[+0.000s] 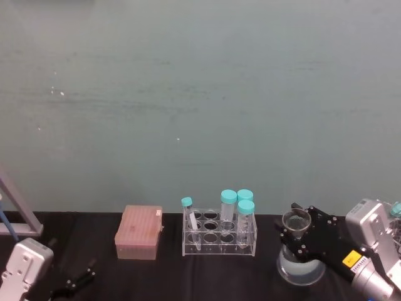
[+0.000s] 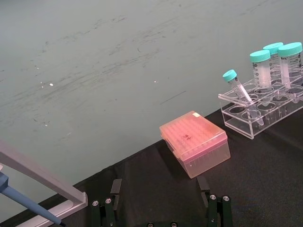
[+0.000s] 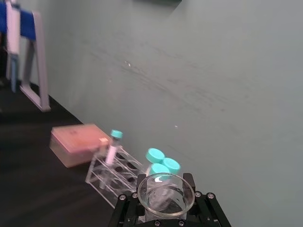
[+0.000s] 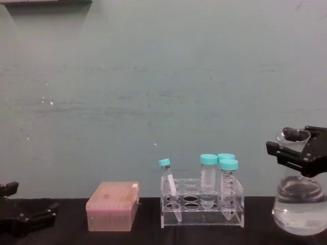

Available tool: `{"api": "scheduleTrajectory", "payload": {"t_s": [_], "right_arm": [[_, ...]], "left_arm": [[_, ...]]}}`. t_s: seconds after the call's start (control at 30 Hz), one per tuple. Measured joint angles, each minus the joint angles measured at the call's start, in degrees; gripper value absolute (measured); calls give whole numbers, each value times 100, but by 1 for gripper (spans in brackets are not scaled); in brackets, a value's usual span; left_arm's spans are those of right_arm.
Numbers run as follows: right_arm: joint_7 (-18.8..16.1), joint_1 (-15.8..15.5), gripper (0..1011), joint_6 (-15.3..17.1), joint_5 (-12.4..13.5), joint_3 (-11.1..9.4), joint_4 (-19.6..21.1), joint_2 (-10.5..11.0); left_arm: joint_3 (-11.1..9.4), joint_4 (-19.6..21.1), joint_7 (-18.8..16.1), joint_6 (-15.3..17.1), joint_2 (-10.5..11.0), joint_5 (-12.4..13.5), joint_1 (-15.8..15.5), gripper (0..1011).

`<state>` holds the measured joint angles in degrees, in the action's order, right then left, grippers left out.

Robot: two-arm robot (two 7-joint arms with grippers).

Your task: Pick up the beaker with the right gripper, shake it three times, and then put it down.

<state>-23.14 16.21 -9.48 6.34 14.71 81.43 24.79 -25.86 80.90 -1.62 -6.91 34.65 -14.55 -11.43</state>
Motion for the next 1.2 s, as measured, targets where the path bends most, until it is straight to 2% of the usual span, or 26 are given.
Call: {"api": "scheduleTrajectory", "payload": {"t_s": [0.1,0.13,0.17,0.2,0.3,0.4,0.53,0.83,1.2], "right_arm": [[-113,-28,478,90,222,-34,27,-53],[-206,-51,478,181,406,-50,55,-90],[-242,-62,478,220,480,-56,68,-105],[-316,-79,478,313,658,-64,91,-132],[-400,-106,478,530,938,-87,128,-178],[-427,-142,478,894,1289,-122,191,-244],[-375,-153,478,1109,1481,-138,212,-272],[-213,-125,478,1165,1522,-40,203,-205],[-219,-125,478,1160,1524,-51,198,-215]], "left_arm": [[0,0,0,0,0,0,0,1000],[0,0,0,0,0,0,0,1000],[0,0,0,0,0,0,0,1000],[0,0,0,0,0,0,0,1000],[0,0,0,0,0,0,0,1000],[0,0,0,0,0,0,0,1000],[0,0,0,0,0,0,0,1000],[0,0,0,0,0,0,0,1000],[0,0,0,0,0,0,0,1000]]}}
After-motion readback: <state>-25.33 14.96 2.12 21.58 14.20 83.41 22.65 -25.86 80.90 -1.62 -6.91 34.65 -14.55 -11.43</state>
